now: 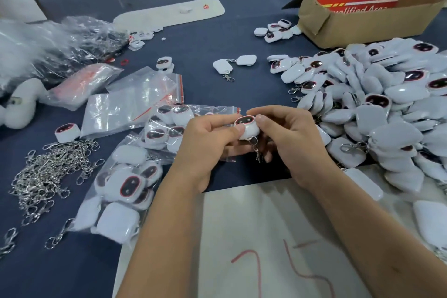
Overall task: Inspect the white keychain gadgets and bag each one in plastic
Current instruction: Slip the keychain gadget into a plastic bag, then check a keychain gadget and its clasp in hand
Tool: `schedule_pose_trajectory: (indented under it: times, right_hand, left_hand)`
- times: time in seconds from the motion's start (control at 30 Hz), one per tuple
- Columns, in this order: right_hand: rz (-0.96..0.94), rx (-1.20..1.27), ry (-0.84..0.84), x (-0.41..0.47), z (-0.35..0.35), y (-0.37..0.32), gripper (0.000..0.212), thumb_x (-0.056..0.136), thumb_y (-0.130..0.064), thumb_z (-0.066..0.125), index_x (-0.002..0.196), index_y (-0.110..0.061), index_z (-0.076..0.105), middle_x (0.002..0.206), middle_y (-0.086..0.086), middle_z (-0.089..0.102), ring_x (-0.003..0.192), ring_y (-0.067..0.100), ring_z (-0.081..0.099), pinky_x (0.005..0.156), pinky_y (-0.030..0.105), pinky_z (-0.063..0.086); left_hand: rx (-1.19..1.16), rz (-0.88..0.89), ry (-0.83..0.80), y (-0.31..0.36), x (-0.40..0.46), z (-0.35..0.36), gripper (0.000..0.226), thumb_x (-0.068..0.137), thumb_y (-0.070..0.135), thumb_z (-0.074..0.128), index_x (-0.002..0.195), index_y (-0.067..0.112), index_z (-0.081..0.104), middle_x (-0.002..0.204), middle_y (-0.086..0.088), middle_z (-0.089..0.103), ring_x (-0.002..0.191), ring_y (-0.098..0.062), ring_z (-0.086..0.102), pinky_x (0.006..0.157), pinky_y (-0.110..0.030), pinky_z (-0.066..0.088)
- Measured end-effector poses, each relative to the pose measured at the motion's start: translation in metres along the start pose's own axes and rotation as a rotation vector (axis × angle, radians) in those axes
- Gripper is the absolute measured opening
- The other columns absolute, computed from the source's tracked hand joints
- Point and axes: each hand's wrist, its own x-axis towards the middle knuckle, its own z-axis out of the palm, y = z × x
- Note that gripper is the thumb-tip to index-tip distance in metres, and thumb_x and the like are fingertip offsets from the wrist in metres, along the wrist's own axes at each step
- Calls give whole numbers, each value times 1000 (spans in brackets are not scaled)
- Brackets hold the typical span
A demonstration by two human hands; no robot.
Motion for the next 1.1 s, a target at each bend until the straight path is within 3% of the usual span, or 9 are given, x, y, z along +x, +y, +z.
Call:
schedule_pose_trajectory:
  times: [0.2,0.3,0.43,0.6,0.73,0.9,1.1]
  right_hand:
    - [4,21,-5,0,0,1,19,99,-14,60,97,-13,79,68,15,68,47,23,55,42,27,46]
    - [-2,17,-3,-1,0,1,20,100,-11,59,97,-12,78,68,15,68,47,20,55,42,26,46]
    - [-50,-5,-17,-3,1,-2,17,99,-11,62,100,-16,78,69,1,69,50,14,56,44,26,48]
    - [-71,-53,-27,-3,2,-3,26,102,-3,59,107,-20,78,83,6,70,58,13,58,48,26,49]
    - [-66,-80,1,-4,3,-4,19,101,-10,63,104,-23,78,86,1,75,62,9,62,49,25,51]
    - [-44,-104,71,-2,3,-3,11,98,-13,70,98,-19,79,78,1,76,58,8,61,50,24,51]
    - [-45,-213,129,-1,5,-1,16,98,-12,69,91,-25,76,79,-6,76,59,5,64,55,19,52]
  left_hand:
    - [-35,-1,-23,-2,2,-1,22,99,-6,55,112,-3,73,74,-1,75,60,-9,70,65,-22,60]
    - [-51,-7,-6,-2,2,0,22,100,-5,54,112,-3,73,76,-4,76,62,-11,71,65,-24,61]
    - [-12,15,54,-3,1,4,15,97,10,68,108,4,77,93,-17,78,73,-20,75,60,-23,58]
    - [33,54,93,-7,2,6,13,94,13,74,104,5,76,86,-17,77,67,-24,75,48,-20,51]
    - [56,123,88,-9,3,5,13,94,8,74,106,8,77,91,-16,78,80,-25,77,65,-32,62]
    - [51,111,37,-10,4,3,22,100,3,63,115,11,77,98,-12,80,93,-25,78,76,-33,63]
    - [74,88,95,-14,5,7,14,98,3,67,108,6,77,91,-13,80,88,-29,78,80,-40,65]
